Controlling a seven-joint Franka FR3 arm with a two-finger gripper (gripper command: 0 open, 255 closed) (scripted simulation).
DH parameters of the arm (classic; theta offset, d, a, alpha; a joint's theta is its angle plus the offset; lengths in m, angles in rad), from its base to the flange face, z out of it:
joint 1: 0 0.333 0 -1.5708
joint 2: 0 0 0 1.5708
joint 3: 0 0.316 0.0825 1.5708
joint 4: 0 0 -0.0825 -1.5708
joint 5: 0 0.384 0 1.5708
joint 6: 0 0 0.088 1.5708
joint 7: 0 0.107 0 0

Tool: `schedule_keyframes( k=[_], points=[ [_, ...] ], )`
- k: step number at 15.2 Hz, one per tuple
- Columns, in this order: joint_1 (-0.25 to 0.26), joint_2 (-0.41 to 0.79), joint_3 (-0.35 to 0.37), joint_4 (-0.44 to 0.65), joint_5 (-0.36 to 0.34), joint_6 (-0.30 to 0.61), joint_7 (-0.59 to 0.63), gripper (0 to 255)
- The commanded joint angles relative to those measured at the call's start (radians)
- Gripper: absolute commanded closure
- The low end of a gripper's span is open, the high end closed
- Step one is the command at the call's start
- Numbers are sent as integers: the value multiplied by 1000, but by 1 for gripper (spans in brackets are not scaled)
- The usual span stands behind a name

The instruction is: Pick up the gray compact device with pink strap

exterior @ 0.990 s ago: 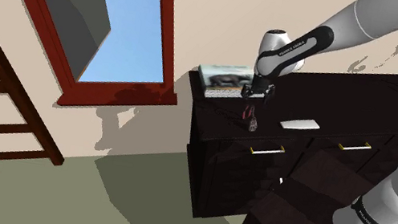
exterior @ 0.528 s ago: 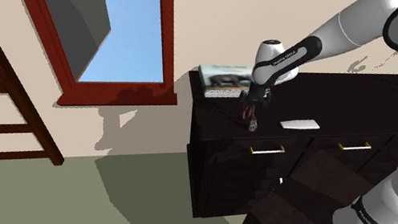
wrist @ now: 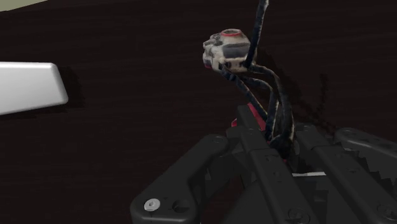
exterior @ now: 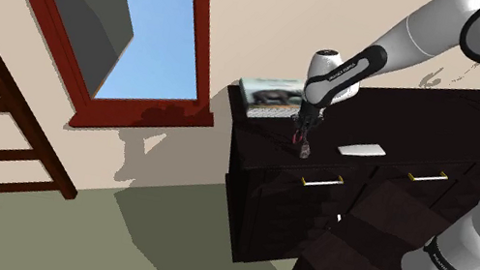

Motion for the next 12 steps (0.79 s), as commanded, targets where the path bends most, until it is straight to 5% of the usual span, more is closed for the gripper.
schedule_keyframes(
  k=[1,12],
  points=[
    [0,0,0,0,0,0,0,255],
    [-3,-80,3,8,7,-88,-9,255]
  ],
)
